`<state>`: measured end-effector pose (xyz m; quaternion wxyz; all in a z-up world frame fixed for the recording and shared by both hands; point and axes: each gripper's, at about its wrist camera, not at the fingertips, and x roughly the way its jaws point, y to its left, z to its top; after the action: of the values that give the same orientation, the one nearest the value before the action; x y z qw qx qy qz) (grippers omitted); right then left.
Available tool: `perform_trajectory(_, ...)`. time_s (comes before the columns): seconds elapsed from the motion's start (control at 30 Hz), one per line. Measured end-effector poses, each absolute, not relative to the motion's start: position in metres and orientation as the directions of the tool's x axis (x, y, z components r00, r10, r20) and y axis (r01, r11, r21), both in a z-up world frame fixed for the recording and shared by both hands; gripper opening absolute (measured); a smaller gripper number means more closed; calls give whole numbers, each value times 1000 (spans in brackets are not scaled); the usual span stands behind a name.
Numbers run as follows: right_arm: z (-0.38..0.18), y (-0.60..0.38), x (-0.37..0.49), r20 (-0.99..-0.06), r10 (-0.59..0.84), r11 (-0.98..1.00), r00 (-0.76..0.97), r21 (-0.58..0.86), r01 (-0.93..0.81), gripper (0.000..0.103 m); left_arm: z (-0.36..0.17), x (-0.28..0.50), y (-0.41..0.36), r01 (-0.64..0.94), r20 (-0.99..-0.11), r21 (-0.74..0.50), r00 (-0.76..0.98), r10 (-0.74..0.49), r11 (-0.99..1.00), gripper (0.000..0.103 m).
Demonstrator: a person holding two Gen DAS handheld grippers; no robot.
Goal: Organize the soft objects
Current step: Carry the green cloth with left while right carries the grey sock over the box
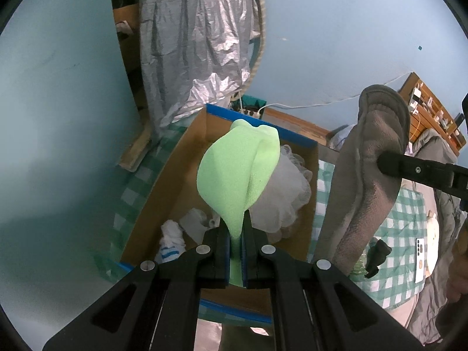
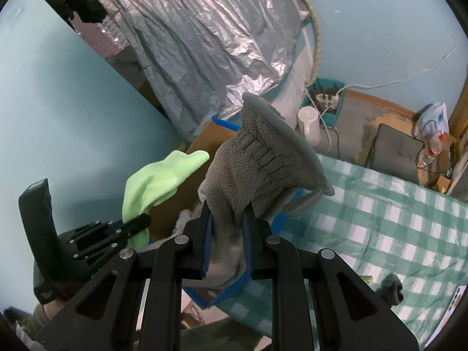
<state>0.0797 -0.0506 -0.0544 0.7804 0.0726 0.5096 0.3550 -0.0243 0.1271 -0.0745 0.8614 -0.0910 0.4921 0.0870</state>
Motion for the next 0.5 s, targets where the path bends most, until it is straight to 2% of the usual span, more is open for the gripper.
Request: perform_trajectory(0.5, -88, -2, 78, -796, 576, 756, 185, 433, -491, 17, -114, -12, 151, -224, -893, -57, 448, 51, 973, 5)
